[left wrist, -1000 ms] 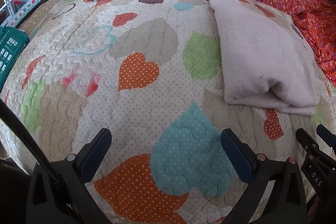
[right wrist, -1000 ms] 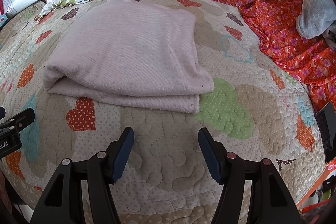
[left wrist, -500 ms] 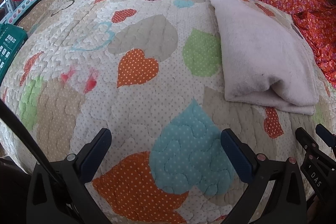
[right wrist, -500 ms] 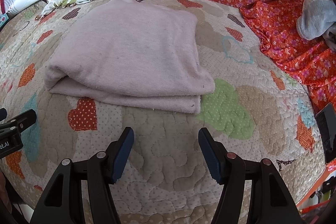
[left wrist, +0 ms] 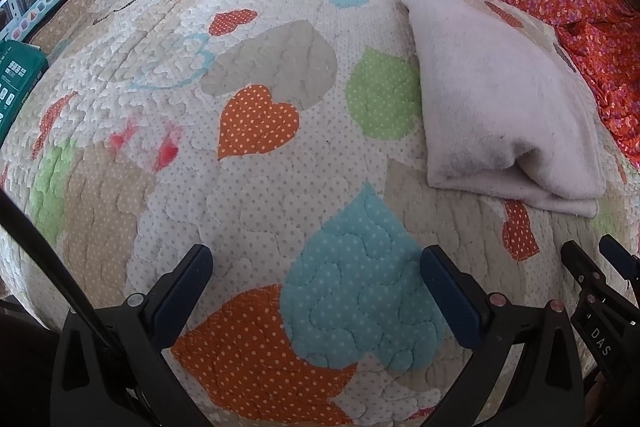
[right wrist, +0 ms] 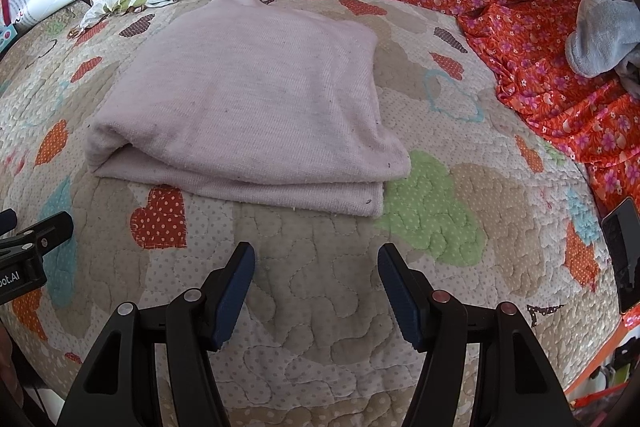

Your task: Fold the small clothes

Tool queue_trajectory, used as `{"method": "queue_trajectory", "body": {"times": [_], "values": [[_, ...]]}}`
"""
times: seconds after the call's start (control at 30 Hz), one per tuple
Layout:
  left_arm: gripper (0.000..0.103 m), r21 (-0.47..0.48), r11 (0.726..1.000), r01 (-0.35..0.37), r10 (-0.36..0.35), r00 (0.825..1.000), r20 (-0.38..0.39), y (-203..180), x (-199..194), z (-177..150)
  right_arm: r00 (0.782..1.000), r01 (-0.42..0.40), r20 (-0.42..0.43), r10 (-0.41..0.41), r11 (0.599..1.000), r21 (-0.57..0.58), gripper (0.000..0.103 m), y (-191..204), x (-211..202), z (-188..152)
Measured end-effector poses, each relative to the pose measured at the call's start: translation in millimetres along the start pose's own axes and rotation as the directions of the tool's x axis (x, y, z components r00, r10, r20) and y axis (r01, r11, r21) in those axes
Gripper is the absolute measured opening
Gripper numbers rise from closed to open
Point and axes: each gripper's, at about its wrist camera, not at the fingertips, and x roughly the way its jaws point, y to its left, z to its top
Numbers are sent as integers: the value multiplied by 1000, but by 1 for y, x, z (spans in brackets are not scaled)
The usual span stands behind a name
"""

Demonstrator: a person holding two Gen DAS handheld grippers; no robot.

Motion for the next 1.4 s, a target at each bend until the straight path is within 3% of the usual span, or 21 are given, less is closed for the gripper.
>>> {"method": "queue_trajectory", "body": {"times": [0.8,1.17,1.4], "values": [[103,5,1000,14,-14,1000,0,-2,0,0,1000,-1,2,1,1000,1,70,1,0,-1],[103,25,999,48,-48,999,24,-5,-1,2,999,-17,29,17,1000,0,70,3,-1,-1],[103,54,998,36,-40,997,72,-8,-11,-1,998,31,60,-30,999,-19,70,8,-5,-3]]}}
